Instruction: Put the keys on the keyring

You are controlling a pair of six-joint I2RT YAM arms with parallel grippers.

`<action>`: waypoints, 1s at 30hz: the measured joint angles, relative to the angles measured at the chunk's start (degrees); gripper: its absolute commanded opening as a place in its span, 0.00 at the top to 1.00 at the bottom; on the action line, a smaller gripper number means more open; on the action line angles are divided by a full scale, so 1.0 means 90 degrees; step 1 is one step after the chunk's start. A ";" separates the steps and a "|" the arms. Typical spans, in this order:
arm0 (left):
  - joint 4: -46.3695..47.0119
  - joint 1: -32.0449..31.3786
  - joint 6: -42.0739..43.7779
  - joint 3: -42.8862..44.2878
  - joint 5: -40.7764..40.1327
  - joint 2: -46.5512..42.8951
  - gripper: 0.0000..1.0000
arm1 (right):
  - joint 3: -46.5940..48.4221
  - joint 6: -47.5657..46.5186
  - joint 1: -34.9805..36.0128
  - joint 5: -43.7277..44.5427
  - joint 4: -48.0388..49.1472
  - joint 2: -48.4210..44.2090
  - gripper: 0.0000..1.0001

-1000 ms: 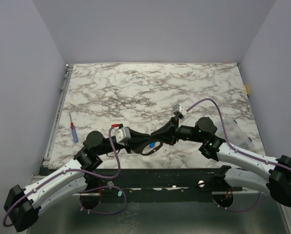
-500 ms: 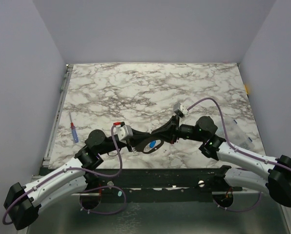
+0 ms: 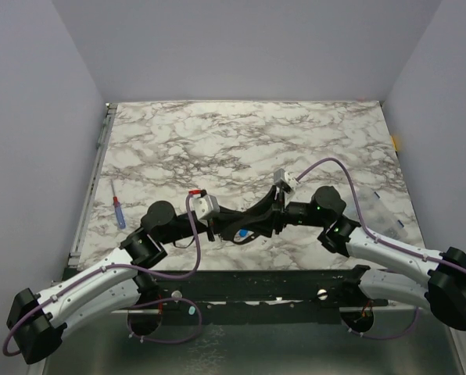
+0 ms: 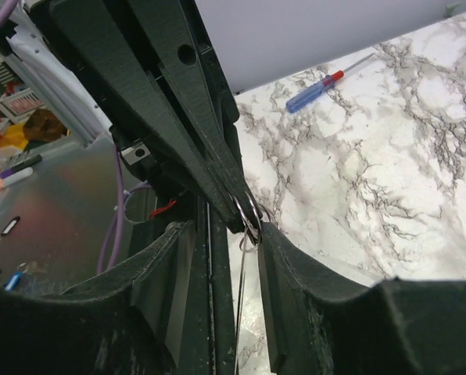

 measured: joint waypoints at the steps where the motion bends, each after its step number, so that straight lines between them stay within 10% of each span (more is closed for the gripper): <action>1: -0.0019 0.0000 0.0010 0.0019 0.0000 -0.0002 1.00 | 0.0000 -0.0007 0.0002 -0.0032 -0.0010 0.0000 0.53; 18: -0.1076 -0.0019 0.0508 0.0629 -0.0126 -0.0129 1.00 | 0.0177 -0.0634 0.0056 -0.0131 -0.1328 -0.0002 0.57; 30: -0.1817 -0.0019 0.1146 0.0629 -0.0398 -0.0255 1.00 | 0.0384 -0.0784 0.0068 0.0177 -0.1921 -0.0214 0.40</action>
